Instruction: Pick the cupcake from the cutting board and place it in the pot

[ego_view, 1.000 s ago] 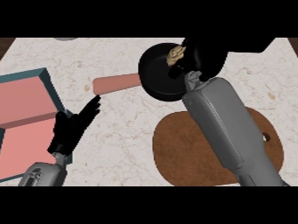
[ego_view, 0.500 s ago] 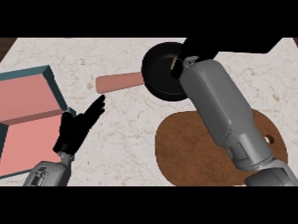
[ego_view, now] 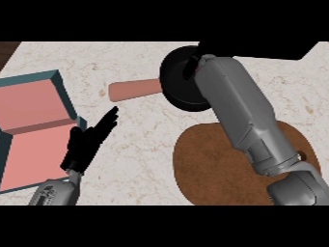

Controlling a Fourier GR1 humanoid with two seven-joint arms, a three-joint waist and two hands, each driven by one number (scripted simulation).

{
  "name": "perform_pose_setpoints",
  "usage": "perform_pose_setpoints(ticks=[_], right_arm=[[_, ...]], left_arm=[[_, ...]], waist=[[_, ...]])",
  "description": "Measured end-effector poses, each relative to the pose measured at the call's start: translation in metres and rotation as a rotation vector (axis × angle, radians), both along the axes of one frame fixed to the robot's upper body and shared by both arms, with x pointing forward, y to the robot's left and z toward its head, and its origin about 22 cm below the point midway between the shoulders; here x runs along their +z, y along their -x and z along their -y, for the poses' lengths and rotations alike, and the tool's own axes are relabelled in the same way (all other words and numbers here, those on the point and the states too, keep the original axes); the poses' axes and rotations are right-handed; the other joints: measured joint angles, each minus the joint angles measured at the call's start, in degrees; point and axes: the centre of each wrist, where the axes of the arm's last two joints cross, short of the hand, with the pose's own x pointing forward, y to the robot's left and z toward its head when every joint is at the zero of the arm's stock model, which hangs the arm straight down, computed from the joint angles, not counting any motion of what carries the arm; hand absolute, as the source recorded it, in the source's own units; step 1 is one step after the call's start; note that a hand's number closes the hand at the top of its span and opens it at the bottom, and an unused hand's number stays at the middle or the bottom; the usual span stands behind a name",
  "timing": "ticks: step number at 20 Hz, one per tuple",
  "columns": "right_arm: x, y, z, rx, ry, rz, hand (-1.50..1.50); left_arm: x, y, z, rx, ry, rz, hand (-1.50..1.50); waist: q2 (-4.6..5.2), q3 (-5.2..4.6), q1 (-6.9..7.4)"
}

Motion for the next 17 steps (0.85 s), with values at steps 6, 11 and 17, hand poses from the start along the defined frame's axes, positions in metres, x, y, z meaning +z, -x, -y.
perform_pose_setpoints(ticks=[6, 11, 17], right_arm=[[0.028, 0.0, 0.0, -0.086, -0.15, 0.402, -1.5], [0.033, 0.0, 0.009, -0.205, -0.216, 0.663, -1.5], [0.036, 0.004, 0.016, -0.285, -0.257, 0.875, -1.5]], left_arm=[[0.002, 0.0, 0.0, 0.006, 0.0, -0.003, 0.0], [0.0, 0.003, -0.006, 0.03, -0.001, -0.011, 0.0], [0.001, 0.004, -0.015, 0.062, 0.005, -0.026, 0.0]], waist=[[-0.17, 0.05, -0.82], [-0.59, 0.01, -2.0], [-1.31, 0.01, -3.79]])
